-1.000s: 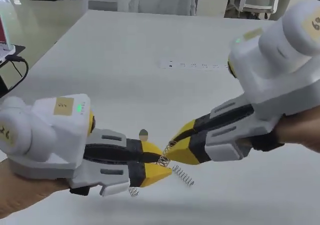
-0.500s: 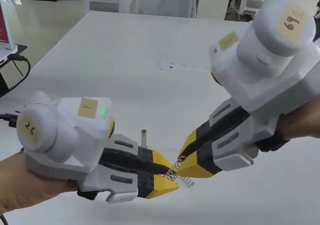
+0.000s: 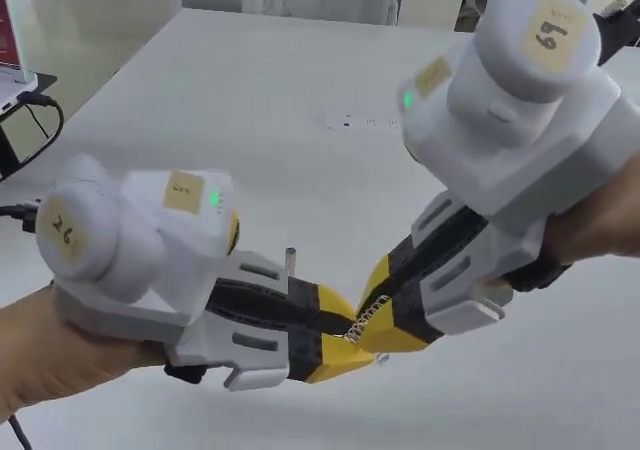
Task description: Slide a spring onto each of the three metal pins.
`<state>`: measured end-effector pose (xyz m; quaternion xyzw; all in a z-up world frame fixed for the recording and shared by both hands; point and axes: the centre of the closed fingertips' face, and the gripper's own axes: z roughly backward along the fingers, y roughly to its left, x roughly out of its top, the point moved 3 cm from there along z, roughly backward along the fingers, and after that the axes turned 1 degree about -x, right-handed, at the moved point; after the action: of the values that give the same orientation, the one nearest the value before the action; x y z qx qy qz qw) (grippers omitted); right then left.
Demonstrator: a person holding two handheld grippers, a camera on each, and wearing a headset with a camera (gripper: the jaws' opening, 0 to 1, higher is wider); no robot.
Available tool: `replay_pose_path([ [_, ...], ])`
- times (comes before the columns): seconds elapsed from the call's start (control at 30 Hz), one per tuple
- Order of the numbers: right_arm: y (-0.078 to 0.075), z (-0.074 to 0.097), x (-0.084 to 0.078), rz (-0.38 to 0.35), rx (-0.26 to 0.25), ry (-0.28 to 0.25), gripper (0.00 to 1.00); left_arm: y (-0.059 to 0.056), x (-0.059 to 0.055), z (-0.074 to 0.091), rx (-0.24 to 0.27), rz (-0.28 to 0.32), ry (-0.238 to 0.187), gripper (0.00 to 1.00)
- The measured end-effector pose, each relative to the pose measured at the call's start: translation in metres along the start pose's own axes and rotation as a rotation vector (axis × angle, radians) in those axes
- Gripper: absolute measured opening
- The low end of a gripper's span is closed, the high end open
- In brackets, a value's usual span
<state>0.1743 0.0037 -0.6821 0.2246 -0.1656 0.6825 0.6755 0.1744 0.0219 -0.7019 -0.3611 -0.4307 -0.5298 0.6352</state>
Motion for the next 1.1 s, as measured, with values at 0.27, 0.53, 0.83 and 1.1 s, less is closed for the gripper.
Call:
replay_pose_path([
  [0.27,0.0,0.002,-0.002,-0.008,-0.001,0.012,0.09,0.001,0.0,-0.002,0.002,0.008,-0.005,0.02],
  [0.53,-0.001,0.002,-0.003,-0.016,0.01,0.027,0.08,-0.001,0.0,-0.003,-0.017,0.022,-0.017,0.06],
  [0.83,-0.009,0.002,-0.008,-0.016,-0.016,0.053,0.08,0.004,-0.004,0.003,0.004,0.056,-0.021,0.17],
  [1.1,-0.018,0.006,-0.013,-0.032,-0.037,0.063,0.08,0.016,-0.013,0.018,0.067,0.092,-0.035,0.28],
])
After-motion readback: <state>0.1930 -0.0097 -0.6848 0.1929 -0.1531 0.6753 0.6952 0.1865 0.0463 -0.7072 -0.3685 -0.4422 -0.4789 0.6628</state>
